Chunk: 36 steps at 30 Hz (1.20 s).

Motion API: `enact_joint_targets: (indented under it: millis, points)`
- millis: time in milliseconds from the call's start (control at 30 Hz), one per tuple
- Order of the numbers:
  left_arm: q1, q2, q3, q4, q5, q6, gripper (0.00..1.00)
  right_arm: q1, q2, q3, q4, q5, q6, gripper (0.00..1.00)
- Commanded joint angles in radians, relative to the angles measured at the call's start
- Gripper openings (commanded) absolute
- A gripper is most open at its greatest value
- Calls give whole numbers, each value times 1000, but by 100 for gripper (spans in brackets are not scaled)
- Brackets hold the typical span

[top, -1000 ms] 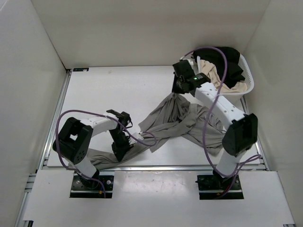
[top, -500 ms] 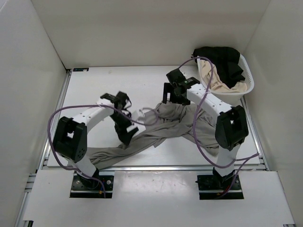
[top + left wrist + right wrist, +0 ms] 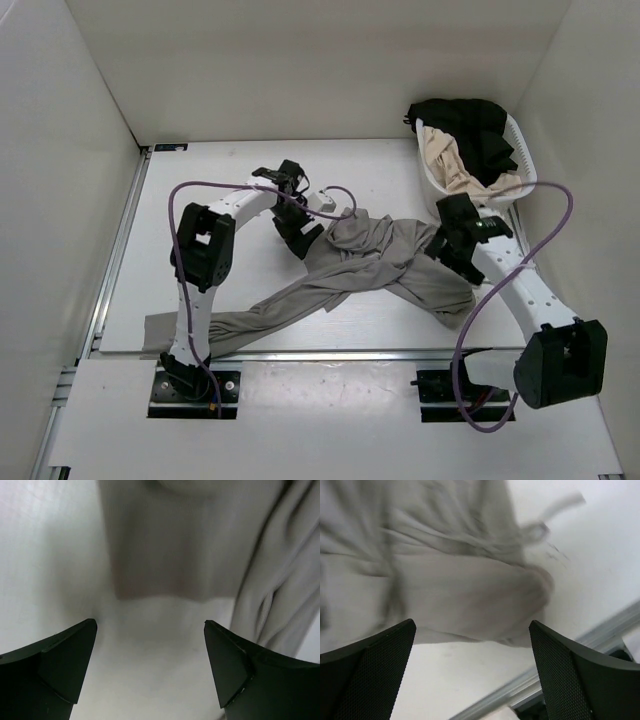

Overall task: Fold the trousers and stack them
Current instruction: Flatten the trousers out

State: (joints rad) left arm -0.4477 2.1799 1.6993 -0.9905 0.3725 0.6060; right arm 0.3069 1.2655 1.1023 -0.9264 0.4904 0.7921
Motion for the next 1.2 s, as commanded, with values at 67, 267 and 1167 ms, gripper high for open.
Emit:
enact_joint_targets:
  millis: [67,267,1167]
  points:
    - [-25,50,55,90,-55,-54,100,-159,-142,-218,3,-67,130,99]
    - [-36,115,77,99,18,-64,86,-362,-172,-369,95,-177,91,99]
    - [360,95,477,237,-437,-209,14,-440,-167,-446,202,-282,24,98]
